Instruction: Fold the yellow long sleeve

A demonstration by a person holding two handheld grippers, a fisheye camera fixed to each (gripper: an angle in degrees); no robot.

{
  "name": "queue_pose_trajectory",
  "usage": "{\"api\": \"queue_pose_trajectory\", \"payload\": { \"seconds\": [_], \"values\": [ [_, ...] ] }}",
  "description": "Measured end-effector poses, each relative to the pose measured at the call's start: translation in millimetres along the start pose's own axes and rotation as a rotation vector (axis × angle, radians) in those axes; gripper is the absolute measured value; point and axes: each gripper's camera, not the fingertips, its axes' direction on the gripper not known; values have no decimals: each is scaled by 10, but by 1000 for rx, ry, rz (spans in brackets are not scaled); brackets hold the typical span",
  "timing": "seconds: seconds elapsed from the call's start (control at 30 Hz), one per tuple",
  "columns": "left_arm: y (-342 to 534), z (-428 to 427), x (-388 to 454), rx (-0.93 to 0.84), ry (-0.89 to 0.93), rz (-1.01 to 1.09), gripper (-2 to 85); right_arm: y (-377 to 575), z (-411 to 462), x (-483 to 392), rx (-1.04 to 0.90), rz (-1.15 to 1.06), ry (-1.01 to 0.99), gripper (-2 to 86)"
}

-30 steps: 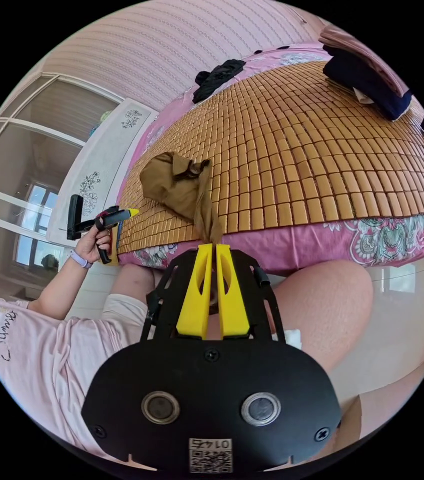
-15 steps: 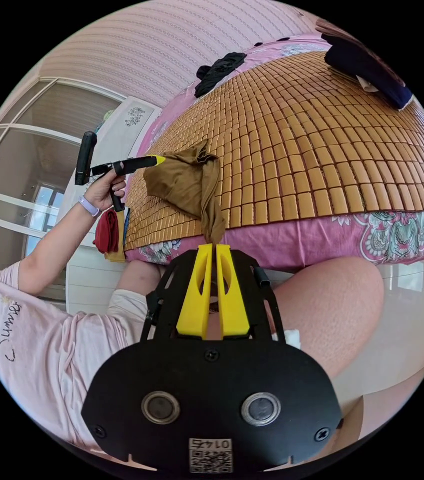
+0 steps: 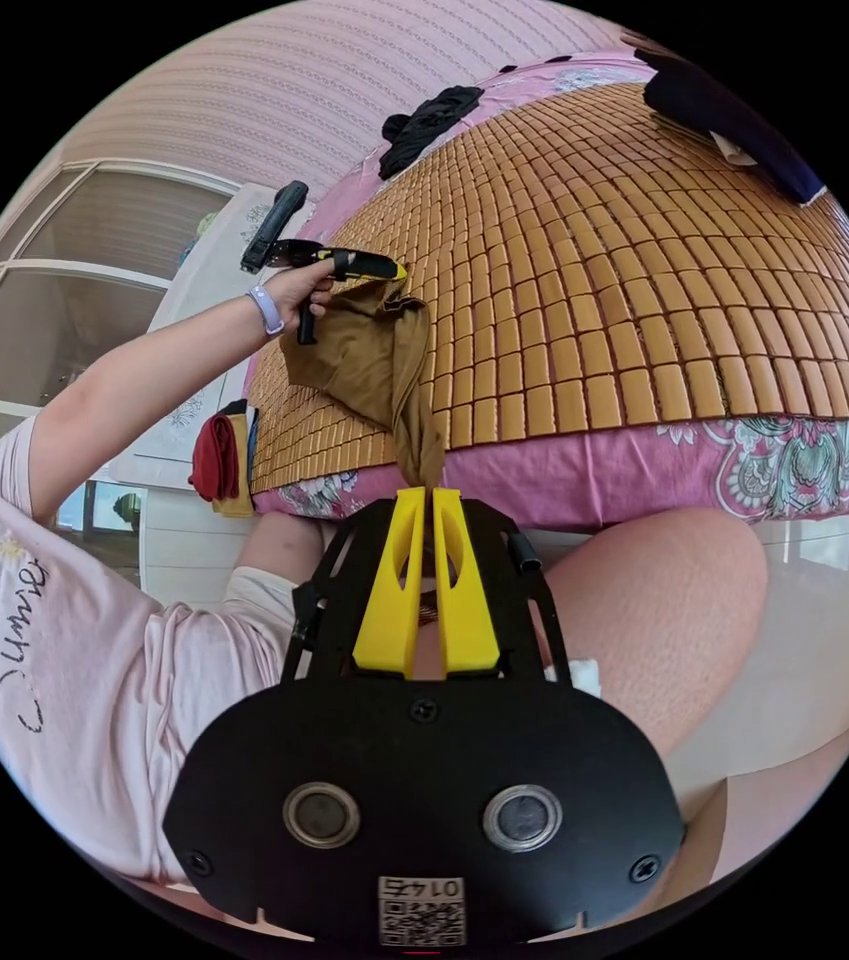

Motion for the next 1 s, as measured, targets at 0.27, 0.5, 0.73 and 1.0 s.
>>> {"api": "queue_pose_trajectory", "payload": {
  "seconds": [0.27,0.5,0.73,1.0],
  "values": [
    [981,-887,-450,265,150,-77,-9,465,-342,-89,122,42,-93,4],
    [3312,-2669,-1149,807,252,-158,-10,856,-1159,-565,477,-81,-360,4],
    [4950,-4121,-989,1140,60,-133,-10,876,-2277,-1993,719,-488,-393,3],
    [6212,-5802,-791,1555,86,-89,-10,1764,-3964,-3996,1022,-924,-294,2]
  ]
}}
